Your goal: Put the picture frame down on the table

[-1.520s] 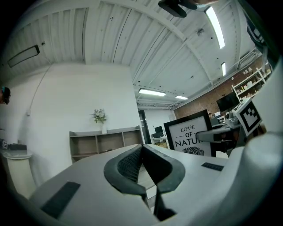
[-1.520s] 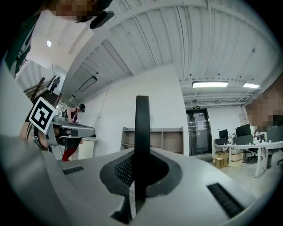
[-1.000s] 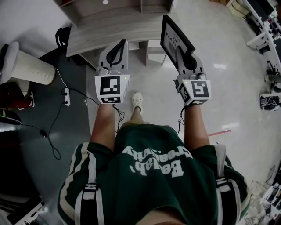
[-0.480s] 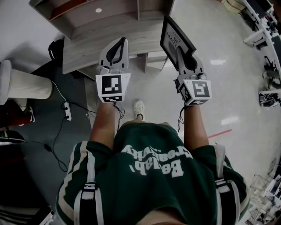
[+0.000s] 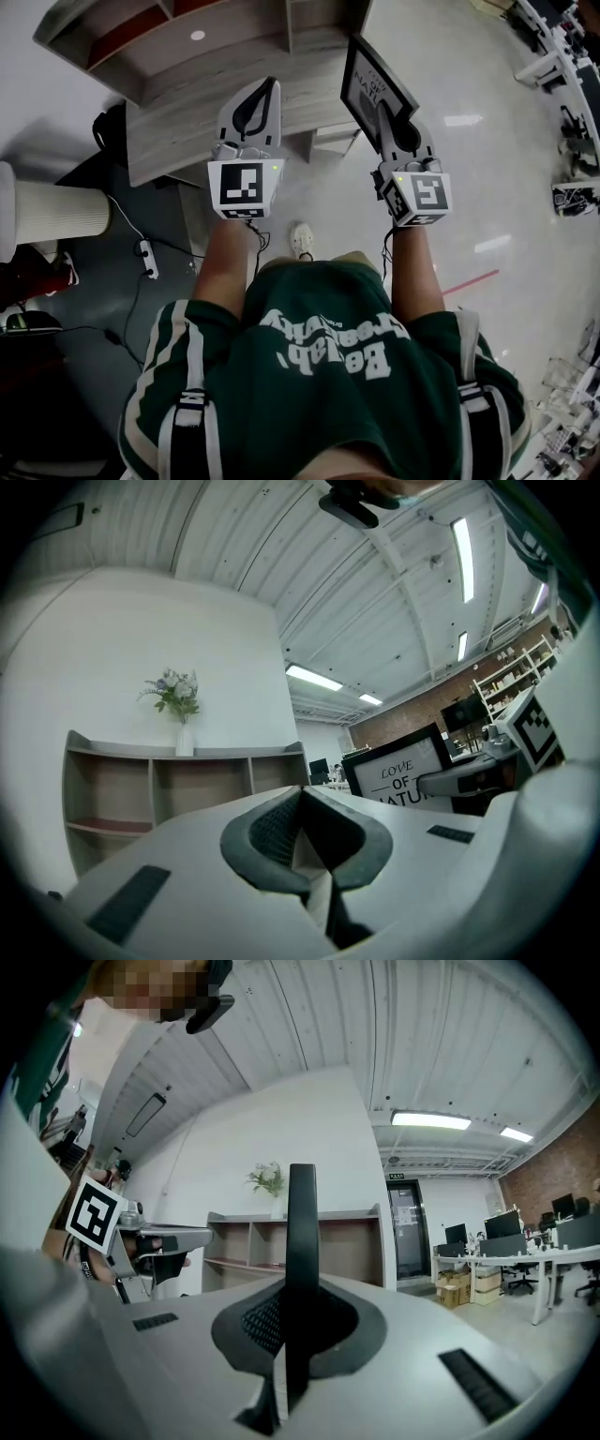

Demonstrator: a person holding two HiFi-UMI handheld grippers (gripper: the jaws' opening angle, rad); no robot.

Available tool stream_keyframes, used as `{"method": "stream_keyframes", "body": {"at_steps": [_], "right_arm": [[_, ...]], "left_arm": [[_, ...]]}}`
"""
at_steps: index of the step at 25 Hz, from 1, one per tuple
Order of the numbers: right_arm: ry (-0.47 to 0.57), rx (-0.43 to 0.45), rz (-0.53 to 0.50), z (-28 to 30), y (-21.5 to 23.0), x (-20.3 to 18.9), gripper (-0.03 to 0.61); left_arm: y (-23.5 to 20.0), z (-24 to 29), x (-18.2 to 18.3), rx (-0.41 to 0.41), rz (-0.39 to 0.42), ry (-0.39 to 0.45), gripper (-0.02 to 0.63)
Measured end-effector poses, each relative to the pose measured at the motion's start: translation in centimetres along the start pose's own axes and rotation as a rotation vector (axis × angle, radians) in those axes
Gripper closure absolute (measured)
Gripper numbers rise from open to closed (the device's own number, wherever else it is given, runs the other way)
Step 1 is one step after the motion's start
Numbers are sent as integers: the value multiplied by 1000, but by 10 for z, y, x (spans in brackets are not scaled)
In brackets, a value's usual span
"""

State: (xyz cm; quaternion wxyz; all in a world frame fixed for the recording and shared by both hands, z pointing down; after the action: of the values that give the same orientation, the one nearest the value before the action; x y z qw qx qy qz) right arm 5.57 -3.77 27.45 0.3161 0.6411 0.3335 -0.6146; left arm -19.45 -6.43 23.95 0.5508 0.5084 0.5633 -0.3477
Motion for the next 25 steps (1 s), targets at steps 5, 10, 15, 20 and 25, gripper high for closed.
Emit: {"method": "stream_keyframes", "body": {"at_steps": [5,10,15,20,25], "right_arm": [[-6,-21,7,14,4,-6,540],[-9,-25,9,21,3,-7,540],[-9,-16,4,28,11,-4,540],[-25,-5,-4,40,16,-8,540],[-48,17,23,56,33,-22,540]], "left_arm": [[-8,15,-9,-20,6,-9,595],[-16,19,-9,-26,7,-5,595],[-14,28,-8,-26,5,1,595],[-19,39,-15,-22,-3,-13,595],[-11,57,-28,-60,18,-17,595]]}}
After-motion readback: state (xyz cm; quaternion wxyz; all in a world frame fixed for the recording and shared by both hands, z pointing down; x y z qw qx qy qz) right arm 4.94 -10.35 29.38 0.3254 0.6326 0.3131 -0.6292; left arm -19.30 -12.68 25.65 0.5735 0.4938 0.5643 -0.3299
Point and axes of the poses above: the fingertips, and each gripper's own axes: z forward along the fingers, y to its right, x out of its top, the point moved 10 cm from there along -z, backward along the fingers, and after that the axes turned 13 degrees about x, right-handed, at the moved point
